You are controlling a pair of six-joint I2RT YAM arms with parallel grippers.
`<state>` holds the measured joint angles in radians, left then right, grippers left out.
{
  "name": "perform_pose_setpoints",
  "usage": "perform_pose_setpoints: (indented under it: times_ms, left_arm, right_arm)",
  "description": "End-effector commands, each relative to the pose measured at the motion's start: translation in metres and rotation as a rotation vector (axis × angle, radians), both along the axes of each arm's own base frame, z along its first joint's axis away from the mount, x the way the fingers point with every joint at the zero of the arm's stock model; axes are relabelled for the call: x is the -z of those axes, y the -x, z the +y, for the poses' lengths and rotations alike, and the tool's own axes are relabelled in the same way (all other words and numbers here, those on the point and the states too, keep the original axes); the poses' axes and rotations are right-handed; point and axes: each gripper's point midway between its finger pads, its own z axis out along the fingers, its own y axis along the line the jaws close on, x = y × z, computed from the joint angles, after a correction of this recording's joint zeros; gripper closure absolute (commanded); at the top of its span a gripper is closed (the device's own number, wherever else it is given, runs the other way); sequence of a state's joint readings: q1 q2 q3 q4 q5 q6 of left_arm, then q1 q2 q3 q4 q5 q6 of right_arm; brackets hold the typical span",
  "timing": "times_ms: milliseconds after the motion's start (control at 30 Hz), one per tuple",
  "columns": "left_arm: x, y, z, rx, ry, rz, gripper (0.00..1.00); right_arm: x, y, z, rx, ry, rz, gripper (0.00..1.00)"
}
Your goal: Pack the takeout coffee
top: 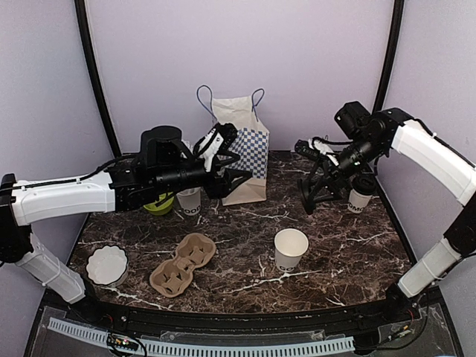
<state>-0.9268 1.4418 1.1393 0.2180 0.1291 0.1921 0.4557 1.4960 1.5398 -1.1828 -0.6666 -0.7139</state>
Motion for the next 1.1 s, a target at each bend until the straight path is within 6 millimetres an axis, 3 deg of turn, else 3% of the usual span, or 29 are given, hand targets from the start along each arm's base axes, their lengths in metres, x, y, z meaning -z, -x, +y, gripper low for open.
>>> perform_pose_setpoints:
  times_ms: [0, 200, 700, 1067]
  left_arm:
    - [0.008, -0.022, 0.020, -0.076, 0.031, 0.044, 0.39]
    - [0.002, -0.025, 0.036, -0.101, 0.090, 0.037, 0.39]
    - [0.002, -0.028, 0.041, -0.111, 0.099, 0.045, 0.39]
    - [0.003, -0.028, 0.043, -0.115, 0.095, 0.045, 0.39]
  right_arm:
    - [0.024, 0.020, 0.000, -0.100, 0.172, -0.048, 0.39]
    - [0.047, 0.025, 0.004, -0.128, 0.262, -0.053, 0.38]
    - [0.085, 0.045, 0.014, -0.204, 0.432, -0.050, 0.38]
    - [0.094, 0.048, 0.022, -0.222, 0.449, -0.038, 0.38]
